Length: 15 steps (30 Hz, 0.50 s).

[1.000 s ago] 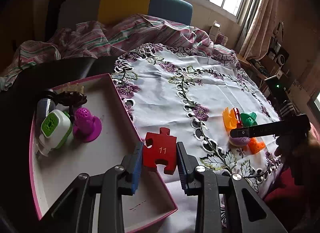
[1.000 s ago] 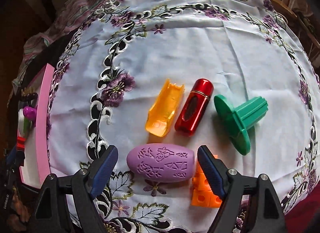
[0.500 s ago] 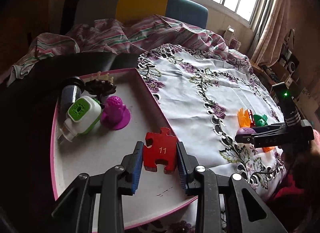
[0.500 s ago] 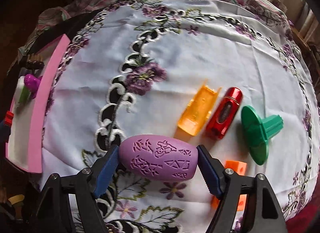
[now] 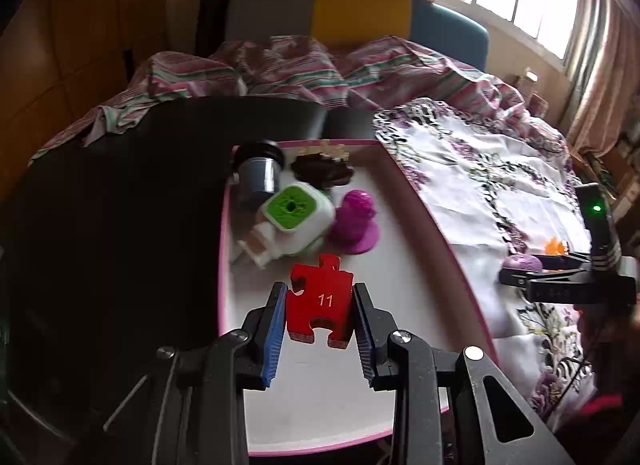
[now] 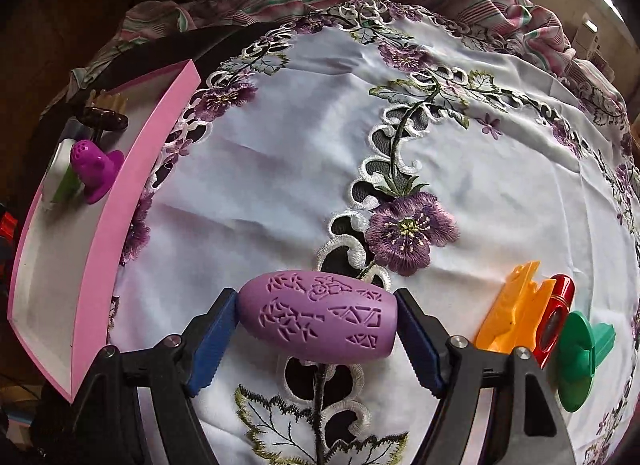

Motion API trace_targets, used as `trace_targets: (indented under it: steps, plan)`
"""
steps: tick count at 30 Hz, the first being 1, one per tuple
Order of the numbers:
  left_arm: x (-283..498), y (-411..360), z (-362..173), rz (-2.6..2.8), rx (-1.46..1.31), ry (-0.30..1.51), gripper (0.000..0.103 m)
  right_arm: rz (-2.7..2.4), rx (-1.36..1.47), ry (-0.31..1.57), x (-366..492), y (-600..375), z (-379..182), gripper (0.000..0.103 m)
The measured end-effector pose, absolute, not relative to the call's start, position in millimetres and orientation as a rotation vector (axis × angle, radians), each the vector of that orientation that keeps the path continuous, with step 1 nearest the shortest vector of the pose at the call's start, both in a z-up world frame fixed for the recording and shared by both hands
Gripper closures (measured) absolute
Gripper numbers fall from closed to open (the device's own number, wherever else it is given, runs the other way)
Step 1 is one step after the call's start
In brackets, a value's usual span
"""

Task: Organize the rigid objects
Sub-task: 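Carry the red puzzle piece into the tray and open the left gripper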

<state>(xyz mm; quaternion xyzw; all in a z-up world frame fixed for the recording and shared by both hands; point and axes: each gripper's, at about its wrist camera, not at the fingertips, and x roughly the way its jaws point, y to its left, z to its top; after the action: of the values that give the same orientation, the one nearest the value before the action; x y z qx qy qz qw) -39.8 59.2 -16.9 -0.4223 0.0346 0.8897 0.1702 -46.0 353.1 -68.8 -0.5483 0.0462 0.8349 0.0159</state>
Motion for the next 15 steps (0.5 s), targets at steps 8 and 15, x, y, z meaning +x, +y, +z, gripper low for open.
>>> trace_targets:
  steps: [8, 15]
  plan:
    - [-41.6, 48.0, -17.3, 2.574, -1.218, 0.123, 0.071, 2.594, -1.71, 0.192, -39.1, 361.6, -73.2, 0.025]
    - [-46.5, 39.9, -19.3, 2.512, -1.264, 0.009, 0.071, 2.596, -1.716, 0.213, -38.1, 366.2, -76.2, 0.024]
